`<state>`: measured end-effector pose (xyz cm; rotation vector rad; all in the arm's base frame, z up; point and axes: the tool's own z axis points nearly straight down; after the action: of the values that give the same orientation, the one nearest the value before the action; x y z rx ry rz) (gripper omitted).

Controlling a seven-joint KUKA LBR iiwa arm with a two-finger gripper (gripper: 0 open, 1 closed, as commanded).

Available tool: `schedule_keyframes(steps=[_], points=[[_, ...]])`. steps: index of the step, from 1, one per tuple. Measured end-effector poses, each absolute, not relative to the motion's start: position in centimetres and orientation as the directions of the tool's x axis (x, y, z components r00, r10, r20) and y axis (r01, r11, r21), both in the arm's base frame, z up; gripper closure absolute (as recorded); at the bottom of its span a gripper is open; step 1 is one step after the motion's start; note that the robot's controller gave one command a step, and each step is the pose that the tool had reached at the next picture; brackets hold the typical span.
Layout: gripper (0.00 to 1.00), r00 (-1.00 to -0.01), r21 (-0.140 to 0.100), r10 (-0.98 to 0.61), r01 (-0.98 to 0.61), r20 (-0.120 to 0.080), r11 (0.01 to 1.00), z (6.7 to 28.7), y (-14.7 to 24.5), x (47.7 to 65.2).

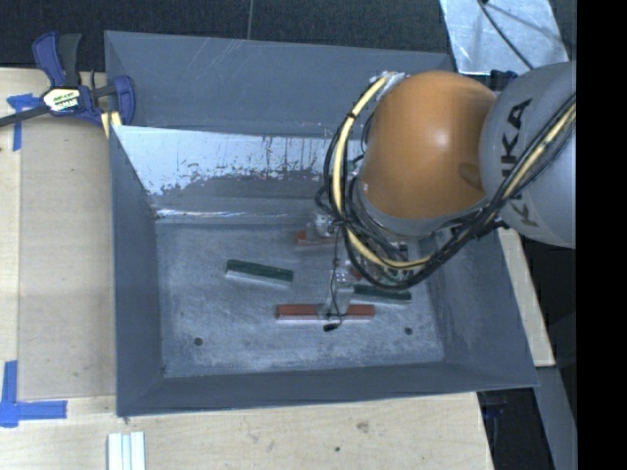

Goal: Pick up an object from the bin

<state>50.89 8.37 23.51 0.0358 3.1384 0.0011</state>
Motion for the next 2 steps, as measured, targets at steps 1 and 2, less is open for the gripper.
schedule_keyframes(steps=[1, 2], points=[[0.0, -0.995, 0.0, -0.099, -0.099, -0.001, 0.995, 9.4, 7.8, 50.9], [0.0, -0.995, 0.0, -0.099, -0.099, -0.003, 0.995, 7.0, 5.1, 52.2]])
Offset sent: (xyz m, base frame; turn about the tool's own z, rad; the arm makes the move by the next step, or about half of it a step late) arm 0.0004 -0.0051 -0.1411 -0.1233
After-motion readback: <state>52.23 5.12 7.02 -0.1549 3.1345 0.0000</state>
